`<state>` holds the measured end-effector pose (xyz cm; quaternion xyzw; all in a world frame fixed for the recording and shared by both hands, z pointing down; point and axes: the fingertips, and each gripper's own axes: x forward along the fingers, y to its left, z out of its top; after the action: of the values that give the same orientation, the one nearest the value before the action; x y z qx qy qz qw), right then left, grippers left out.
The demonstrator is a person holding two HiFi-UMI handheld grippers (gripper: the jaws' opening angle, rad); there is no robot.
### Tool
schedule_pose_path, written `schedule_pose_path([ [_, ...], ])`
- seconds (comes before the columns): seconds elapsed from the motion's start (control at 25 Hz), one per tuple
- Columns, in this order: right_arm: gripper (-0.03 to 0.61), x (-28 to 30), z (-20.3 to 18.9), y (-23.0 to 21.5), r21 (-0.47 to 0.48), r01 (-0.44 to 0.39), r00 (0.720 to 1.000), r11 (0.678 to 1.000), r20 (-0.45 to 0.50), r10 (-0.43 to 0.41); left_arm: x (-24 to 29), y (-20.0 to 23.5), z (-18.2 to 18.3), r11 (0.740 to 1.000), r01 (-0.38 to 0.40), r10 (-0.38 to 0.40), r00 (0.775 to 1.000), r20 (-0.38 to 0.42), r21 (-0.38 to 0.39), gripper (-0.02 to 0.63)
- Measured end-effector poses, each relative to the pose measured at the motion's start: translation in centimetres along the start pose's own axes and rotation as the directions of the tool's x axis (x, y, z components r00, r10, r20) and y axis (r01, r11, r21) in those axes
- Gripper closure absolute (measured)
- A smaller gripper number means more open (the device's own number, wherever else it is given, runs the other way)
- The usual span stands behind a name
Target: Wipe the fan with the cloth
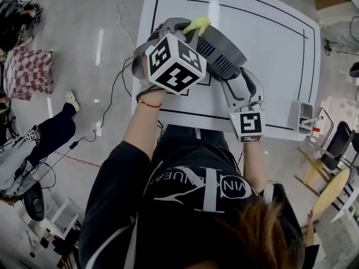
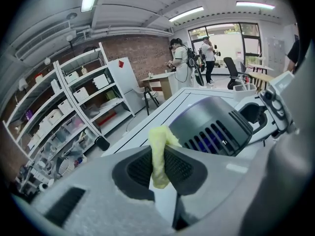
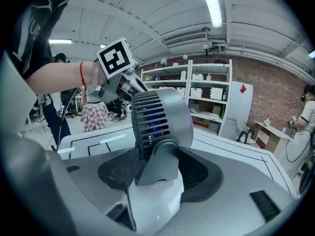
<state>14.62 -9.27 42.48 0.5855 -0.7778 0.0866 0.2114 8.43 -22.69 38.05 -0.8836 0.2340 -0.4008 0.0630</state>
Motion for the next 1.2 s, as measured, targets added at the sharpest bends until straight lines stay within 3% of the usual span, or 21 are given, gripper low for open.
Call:
schedule_pose_path([
  [0.2, 0.335, 0.1, -0.2, -0.1, 0.0, -0.002, 1.0, 1.0, -0.005, 0.002, 0.8, 0.0, -0.6, 1.0, -0.014, 0.014, 0.999, -0.031, 0.022, 0.566],
  [0.56, 0.334, 0.2, -0.4, -0.3, 0.003, -0.005, 1.0, 1.0, -0.008, 0.005, 1.3, 0.1, -0.7, 1.0, 0.0, 0.0, 1.0, -0.026, -0.007, 0.568],
  [0.92, 0.337, 0.0, 0.0, 0.2, 0.002, -0.011, 0.999, 1.0, -0.03, 0.011, 0.6, 1.0, -0.6, 0.998, 0.054, -0.054, 0.998, 0.033, -0.015, 0.563],
  [1.2, 0.349, -0.9, -0.6, 0.0, 0.02, 0.033, 0.998, 0.999, -0.047, -0.032, -0.7, 1.3, -0.2, 0.997, 0.08, -0.079, 0.992, 0.096, -0.005, 0.561],
])
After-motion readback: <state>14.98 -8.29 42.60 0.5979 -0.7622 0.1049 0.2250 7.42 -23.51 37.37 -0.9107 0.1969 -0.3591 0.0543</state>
